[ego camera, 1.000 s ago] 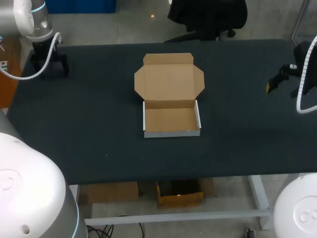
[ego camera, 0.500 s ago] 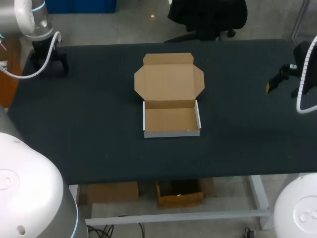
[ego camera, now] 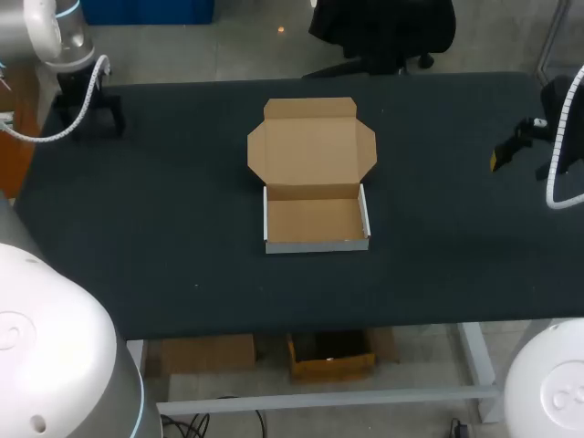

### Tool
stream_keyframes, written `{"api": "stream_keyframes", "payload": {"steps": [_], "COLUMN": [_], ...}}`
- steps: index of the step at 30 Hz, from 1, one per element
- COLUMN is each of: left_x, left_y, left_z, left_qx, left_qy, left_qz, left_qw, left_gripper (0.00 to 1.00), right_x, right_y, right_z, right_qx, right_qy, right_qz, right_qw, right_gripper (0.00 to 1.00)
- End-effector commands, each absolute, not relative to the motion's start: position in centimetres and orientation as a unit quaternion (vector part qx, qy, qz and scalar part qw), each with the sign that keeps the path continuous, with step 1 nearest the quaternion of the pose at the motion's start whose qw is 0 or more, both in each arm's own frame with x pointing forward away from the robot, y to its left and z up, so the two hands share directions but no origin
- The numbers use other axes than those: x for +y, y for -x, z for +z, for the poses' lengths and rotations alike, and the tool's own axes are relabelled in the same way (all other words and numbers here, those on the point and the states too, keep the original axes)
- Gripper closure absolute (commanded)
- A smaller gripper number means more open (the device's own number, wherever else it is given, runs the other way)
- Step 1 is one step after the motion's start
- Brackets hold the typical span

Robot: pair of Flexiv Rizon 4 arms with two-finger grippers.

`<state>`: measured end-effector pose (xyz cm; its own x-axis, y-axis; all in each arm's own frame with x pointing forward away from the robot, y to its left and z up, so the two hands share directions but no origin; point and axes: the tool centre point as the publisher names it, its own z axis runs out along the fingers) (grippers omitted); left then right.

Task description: Assemble the packaging by folding the flat box into shape, placing the metal phone stand inside, and closing the box properly

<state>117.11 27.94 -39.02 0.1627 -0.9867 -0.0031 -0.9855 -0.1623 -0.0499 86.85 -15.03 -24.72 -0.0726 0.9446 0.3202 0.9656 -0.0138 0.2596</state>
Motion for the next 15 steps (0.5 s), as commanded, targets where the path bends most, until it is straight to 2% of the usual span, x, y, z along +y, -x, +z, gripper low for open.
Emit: {"api": "stream_keyframes", "payload": {"steps": [1, 15], "left_x": [27.93, 28.23], "left_y": [-117.33, -118.32], "left_z": [-38.95, -38.67], "left_qx": [0.647, 0.642], "left_qy": [0.762, 0.766], "left_qz": [-0.011, -0.008], "left_qw": [0.021, 0.027], "left_gripper": [0.00, 0.00], "right_x": [-15.10, -15.10], "right_y": [-86.85, -86.85], "right_z": [-24.56, -24.56], "right_qx": [-0.702, -0.702], "right_qy": [0.680, 0.680], "right_qz": [-0.208, -0.208], "right_qw": [0.028, 0.028], "right_gripper": [0.00, 0.00]}}
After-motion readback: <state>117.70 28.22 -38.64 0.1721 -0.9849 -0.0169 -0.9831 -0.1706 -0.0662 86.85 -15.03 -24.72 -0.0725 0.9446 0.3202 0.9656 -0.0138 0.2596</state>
